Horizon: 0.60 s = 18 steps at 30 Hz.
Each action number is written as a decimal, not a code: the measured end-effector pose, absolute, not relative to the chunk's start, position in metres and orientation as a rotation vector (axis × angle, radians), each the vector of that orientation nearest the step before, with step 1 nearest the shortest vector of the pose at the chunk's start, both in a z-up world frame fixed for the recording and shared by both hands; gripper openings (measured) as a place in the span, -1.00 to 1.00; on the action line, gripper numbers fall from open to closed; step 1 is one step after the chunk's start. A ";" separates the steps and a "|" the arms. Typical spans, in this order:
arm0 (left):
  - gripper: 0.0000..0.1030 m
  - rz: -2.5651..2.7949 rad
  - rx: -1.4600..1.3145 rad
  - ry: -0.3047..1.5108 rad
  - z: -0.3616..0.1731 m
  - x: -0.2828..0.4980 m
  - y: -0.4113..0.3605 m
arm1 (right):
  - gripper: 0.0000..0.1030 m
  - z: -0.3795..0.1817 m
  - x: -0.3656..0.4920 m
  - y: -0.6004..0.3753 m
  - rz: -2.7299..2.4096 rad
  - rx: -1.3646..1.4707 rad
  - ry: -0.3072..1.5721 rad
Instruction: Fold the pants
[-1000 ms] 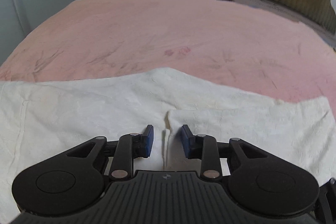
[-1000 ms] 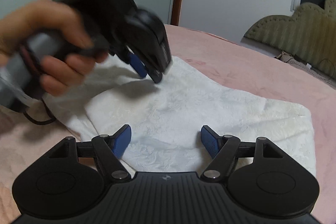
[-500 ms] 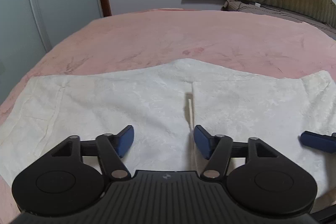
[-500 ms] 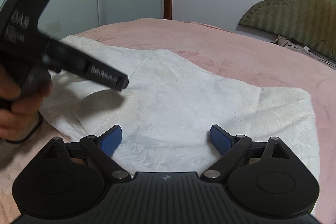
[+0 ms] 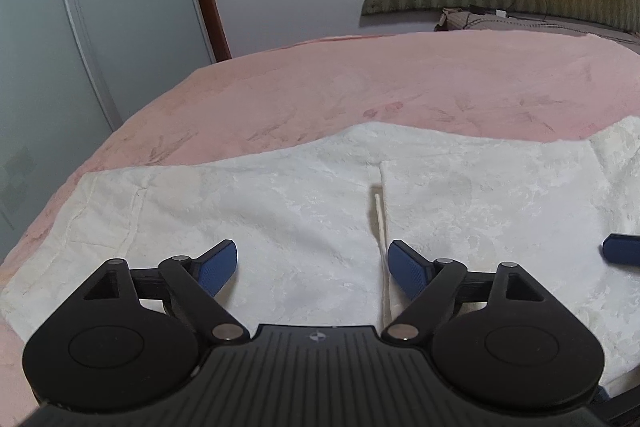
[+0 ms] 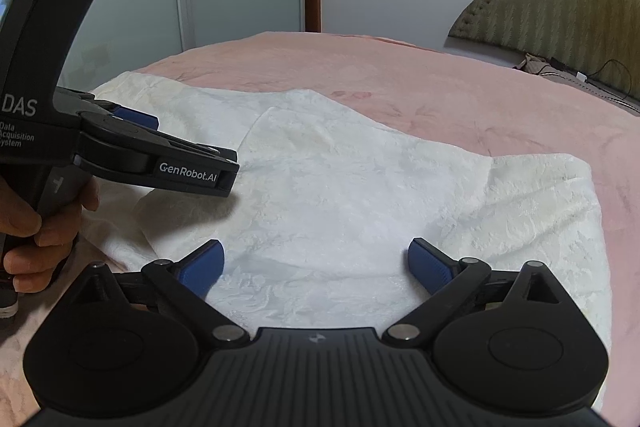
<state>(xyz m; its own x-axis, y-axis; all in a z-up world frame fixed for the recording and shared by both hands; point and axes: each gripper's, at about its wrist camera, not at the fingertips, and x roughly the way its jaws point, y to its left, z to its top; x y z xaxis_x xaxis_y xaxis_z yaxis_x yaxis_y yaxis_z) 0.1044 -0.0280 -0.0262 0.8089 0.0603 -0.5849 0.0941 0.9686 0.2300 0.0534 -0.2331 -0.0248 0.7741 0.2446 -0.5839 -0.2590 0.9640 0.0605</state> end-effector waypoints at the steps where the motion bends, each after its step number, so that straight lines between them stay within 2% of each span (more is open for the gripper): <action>1: 0.62 -0.023 0.240 0.614 -0.023 0.100 -0.029 | 0.93 -0.025 0.054 -0.234 0.273 -0.020 0.630; 6: 0.63 -0.180 0.201 0.545 -0.010 0.083 -0.038 | 0.95 -0.026 0.055 -0.235 0.275 -0.010 0.633; 11: 0.64 -0.175 0.305 0.604 -0.037 0.091 -0.054 | 0.96 -0.024 0.050 -0.238 0.246 -0.008 0.615; 13: 0.79 -0.169 0.280 0.587 -0.042 0.091 -0.048 | 0.96 -0.021 0.043 -0.243 0.229 -0.008 0.607; 18: 0.96 -0.155 0.243 0.597 -0.047 0.096 -0.042 | 0.99 -0.022 0.038 -0.277 0.199 0.089 0.618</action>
<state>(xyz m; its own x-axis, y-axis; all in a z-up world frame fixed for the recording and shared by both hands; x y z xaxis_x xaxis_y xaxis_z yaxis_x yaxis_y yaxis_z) 0.0961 -0.0421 -0.0470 0.8166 -0.0736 -0.5725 0.2135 0.9600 0.1812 0.0383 -0.2773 -0.0219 0.7965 0.2121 -0.5662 -0.1588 0.9770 0.1425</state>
